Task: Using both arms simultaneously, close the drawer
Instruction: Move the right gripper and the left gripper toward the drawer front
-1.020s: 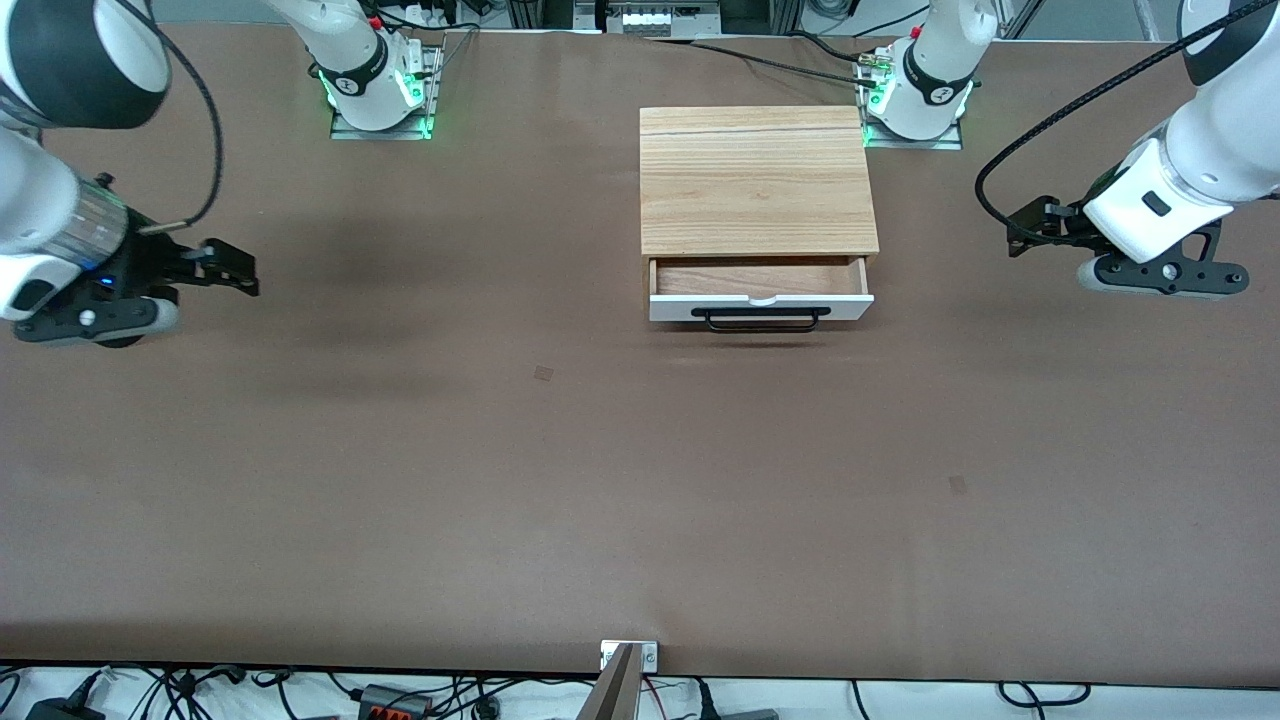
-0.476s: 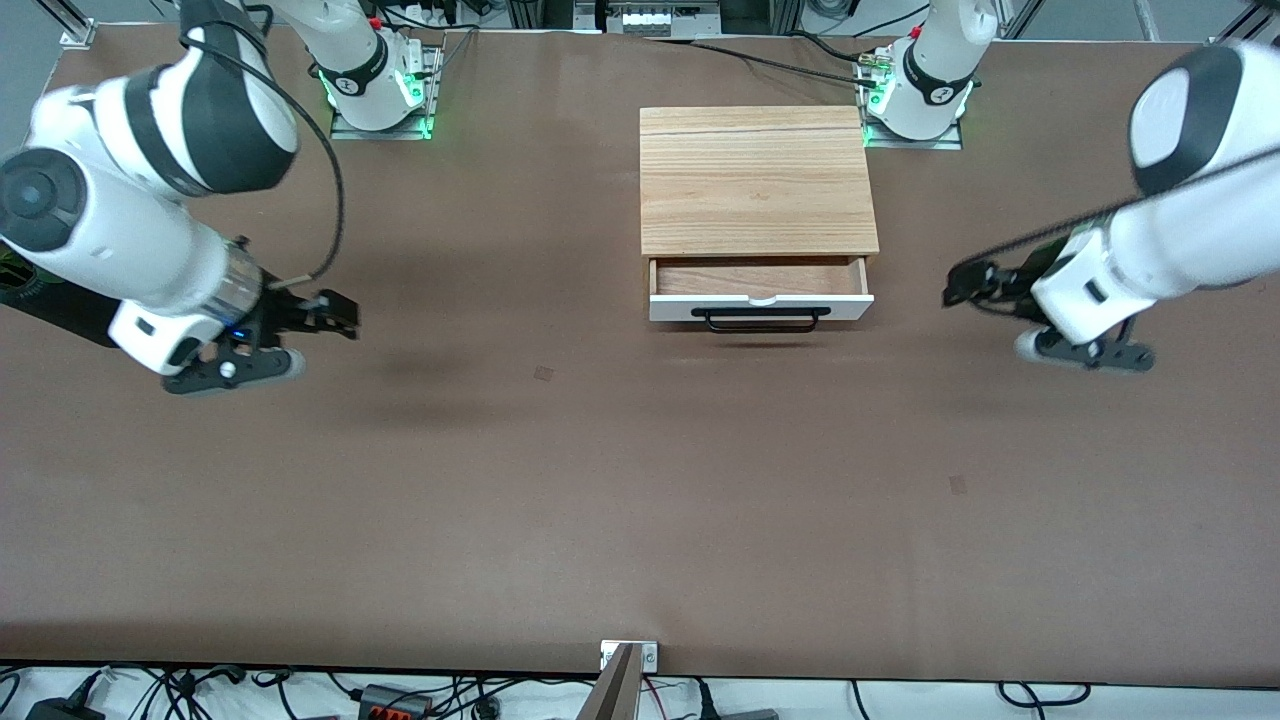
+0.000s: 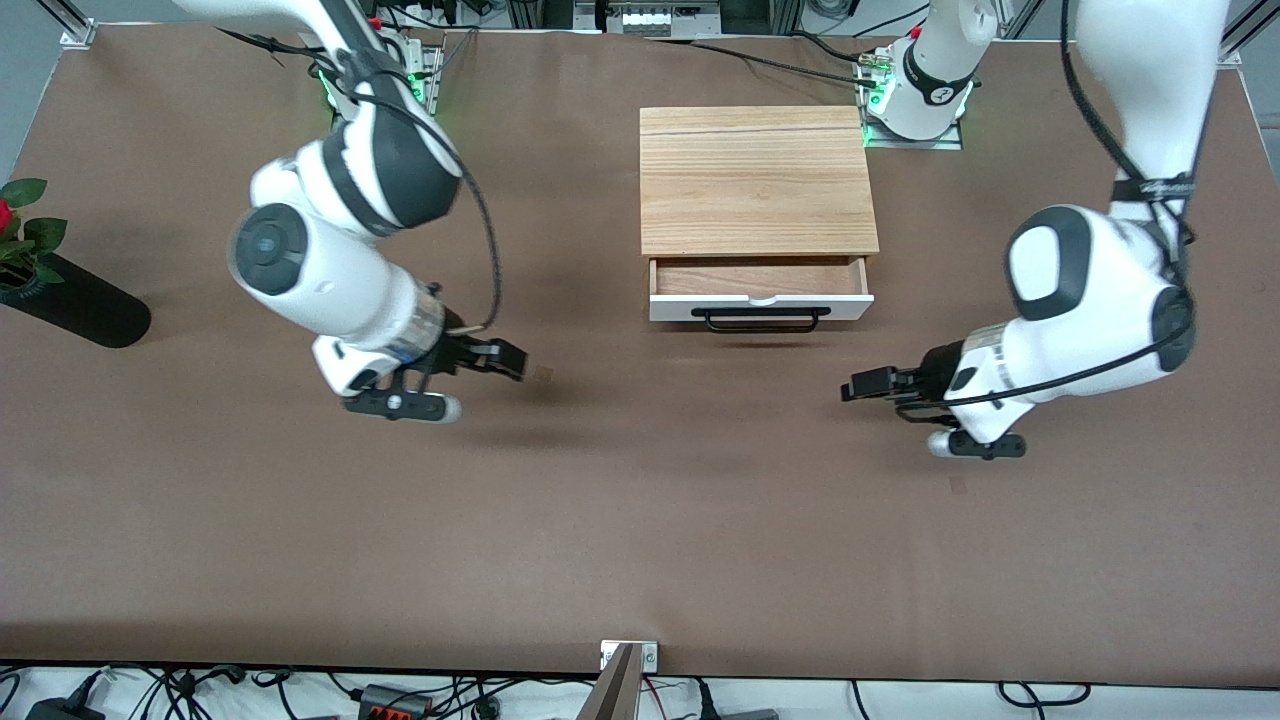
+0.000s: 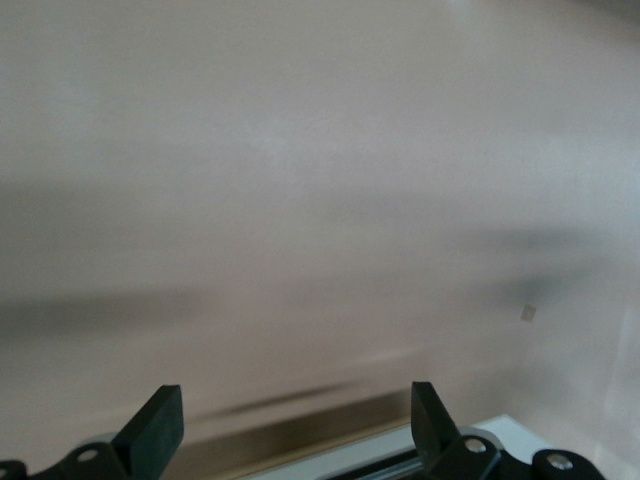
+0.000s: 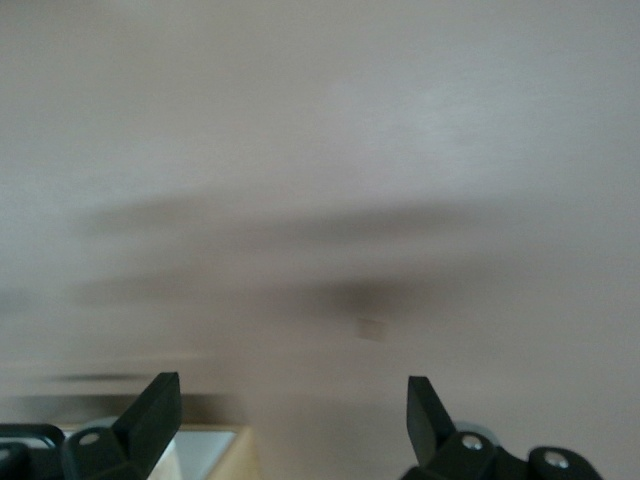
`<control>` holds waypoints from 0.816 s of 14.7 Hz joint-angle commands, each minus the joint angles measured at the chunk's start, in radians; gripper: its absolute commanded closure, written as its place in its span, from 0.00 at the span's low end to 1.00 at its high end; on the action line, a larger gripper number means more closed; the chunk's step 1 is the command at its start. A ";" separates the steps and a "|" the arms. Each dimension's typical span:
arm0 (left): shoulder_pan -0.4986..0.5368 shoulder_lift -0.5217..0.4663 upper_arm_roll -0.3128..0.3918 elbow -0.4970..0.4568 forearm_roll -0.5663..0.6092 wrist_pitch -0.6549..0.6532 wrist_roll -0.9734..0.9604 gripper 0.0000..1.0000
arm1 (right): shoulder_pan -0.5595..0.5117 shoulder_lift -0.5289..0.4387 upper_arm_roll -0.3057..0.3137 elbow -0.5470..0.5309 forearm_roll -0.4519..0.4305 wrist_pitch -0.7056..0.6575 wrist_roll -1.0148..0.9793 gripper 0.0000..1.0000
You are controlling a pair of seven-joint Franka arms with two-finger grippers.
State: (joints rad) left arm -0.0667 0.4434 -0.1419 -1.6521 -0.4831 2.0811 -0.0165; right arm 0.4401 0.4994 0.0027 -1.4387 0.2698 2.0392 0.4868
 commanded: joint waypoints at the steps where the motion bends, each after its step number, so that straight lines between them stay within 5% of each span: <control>1: 0.010 -0.022 -0.048 -0.086 -0.023 0.063 0.017 0.00 | 0.046 0.089 -0.004 0.034 0.138 0.090 0.013 0.00; 4: 0.019 -0.044 -0.087 -0.159 -0.025 0.048 0.044 0.00 | 0.097 0.134 -0.004 0.034 0.254 0.151 0.013 0.00; 12: 0.074 -0.080 -0.088 -0.242 -0.026 -0.081 0.122 0.00 | 0.189 0.228 0.020 0.035 0.272 0.199 -0.016 0.00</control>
State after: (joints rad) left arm -0.0142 0.4121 -0.2177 -1.8490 -0.4842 2.0250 0.0753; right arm 0.6282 0.7187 0.0073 -1.4278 0.5133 2.2405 0.4871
